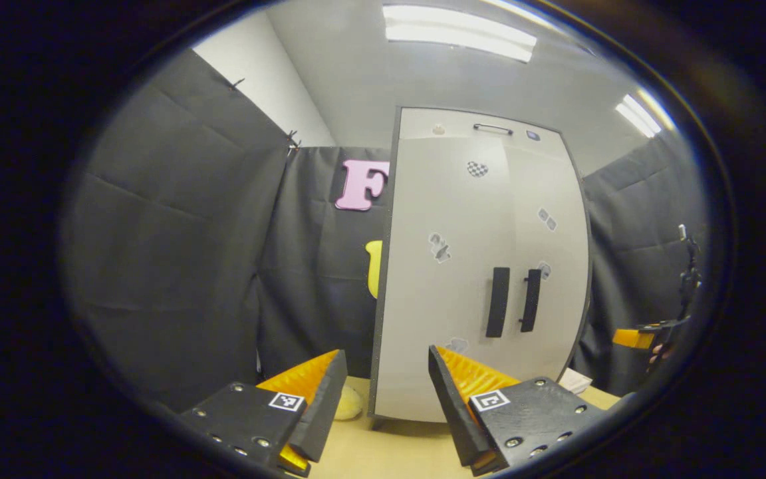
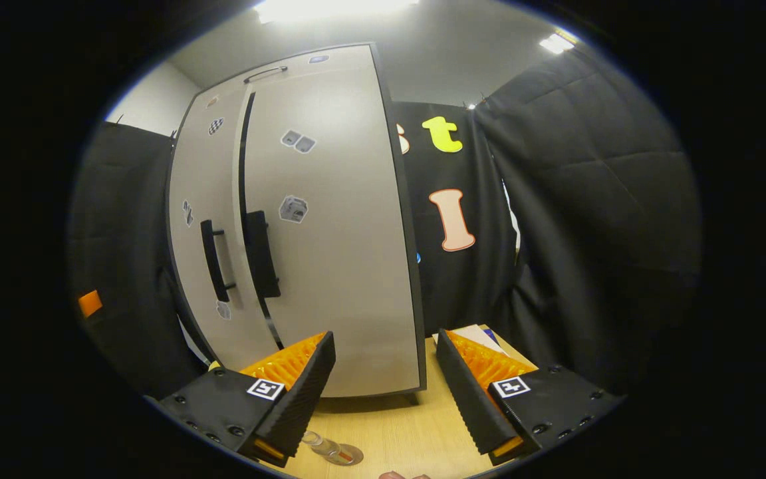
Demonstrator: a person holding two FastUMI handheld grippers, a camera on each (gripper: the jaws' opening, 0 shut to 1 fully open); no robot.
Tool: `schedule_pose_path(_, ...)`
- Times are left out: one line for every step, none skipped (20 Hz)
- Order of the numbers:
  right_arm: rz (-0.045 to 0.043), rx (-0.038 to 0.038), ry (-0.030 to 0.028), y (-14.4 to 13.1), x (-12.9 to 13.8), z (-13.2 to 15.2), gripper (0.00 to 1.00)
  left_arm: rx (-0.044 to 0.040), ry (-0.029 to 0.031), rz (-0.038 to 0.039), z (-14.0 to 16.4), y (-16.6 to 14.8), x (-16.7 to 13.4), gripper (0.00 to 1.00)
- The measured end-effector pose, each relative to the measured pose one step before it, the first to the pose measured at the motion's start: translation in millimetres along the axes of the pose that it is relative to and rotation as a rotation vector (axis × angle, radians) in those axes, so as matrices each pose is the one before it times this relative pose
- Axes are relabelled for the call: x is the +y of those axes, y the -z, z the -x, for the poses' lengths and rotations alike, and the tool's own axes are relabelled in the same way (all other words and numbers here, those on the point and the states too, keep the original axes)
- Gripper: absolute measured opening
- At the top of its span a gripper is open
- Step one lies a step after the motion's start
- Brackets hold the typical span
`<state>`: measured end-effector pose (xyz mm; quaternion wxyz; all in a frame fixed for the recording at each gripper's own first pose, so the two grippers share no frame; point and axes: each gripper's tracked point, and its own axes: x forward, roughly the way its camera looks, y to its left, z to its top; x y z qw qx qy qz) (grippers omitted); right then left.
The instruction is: Grasp the bottle in the cabinet with the left hand and place it on the coaster, then close the right door with the right hand and the left door with the left hand.
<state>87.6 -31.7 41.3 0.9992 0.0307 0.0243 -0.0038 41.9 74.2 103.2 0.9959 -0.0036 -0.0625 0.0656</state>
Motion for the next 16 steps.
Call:
schedule_pose_path(0.00728, -0.0065, 0.01433, -2.84, -0.23, 0.62, 0.97, -0.00016, 0.00879, -0.01102, -4.57, 2.01, 2.61, 0.75)
schedule_pose_path(0.00672, -0.00295, 0.01381, -0.4, -0.07, -0.22, 0.98, 0.00124, 0.01376, -0.00429, -4.12, 3.57, 1.13, 0.75)
schedule_pose_path(0.00597, 0.00221, 0.01527, -0.68, -0.56, -1.38, 0.98, 0.0017, 0.01505, -0.0006, -4.39, 4.02, -0.29, 0.75)
schedule_pose_path(0.00644, 0.00132, 0.01883, -1.0, -2.4, 0.27, 0.98, 0.00237, 0.01365, -0.001, -5.4, 5.49, 0.06, 0.75)
schedule_pose_path(0.0033, -0.00115, 0.01887, -3.43, -3.36, 0.8, 0.98, -0.00023, 0.01403, -0.00551, -4.97, 3.68, -1.09, 0.75)
schedule_pose_path(0.00071, -0.00731, 0.01721, -4.8, -2.78, 1.77, 0.98, -0.00015, 0.01374, -0.00767, -3.99, 4.03, -2.5, 0.75)
schedule_pose_path(-0.00109, -0.01042, 0.01692, -5.22, -4.47, 2.73, 0.98, -0.00082, 0.01159, -0.00494, -4.8, 4.65, -2.79, 0.75)
schedule_pose_path(-0.00213, -0.01066, 0.01525, -4.36, -4.69, 2.89, 0.98, 0.00164, 0.01207, 0.00141, -2.8, 3.97, -3.09, 0.75)
schedule_pose_path(-0.00354, -0.00674, 0.01508, -2.73, -4.33, 3.28, 0.98, 0.00379, 0.01198, 0.00956, -3.46, 4.29, -3.63, 0.75)
schedule_pose_path(-0.00365, -0.00414, 0.01596, -1.02, -5.83, 3.61, 0.98, 0.00308, 0.0146, 0.01542, -1.09, 2.22, -4.07, 0.75)
schedule_pose_path(-0.00089, -0.00437, 0.01449, -1.55, -5.55, 2.79, 0.98, 0.00318, 0.01575, 0.01294, -0.81, 2.05, -4.08, 0.75)
schedule_pose_path(0.0038, -0.00324, 0.01207, 0.92, -5.82, 1.73, 0.98, 0.00496, 0.00616, 0.00233, -0.33, 3.97, -1.44, 0.75)
schedule_pose_path(0.00846, 0.00224, 0.00759, 1.67, -5.28, -0.49, 0.98, 0.01075, -0.00558, -0.00891, -0.1, 4.04, 2.24, 0.75)
schedule_pose_path(0.00703, 0.00636, 0.00528, 2.9, -5.13, -1.73, 0.98, 0.01303, -0.00945, -0.01184, 3.34, 2.86, 2.34, 0.75)
schedule_pose_path(0.00005, 0.00462, 0.00138, 2.09, -5.38, -2.31, 0.98, 0.01416, -0.00938, -0.00768, 0.56, 1.96, 1.59, 0.75)
schedule_pose_path(-0.00711, 0.00414, -0.00314, 1.86, -3.85, -2.82, 0.98, 0.00928, -0.01073, -0.00317, -0.78, 1.05, -0.48, 0.75)
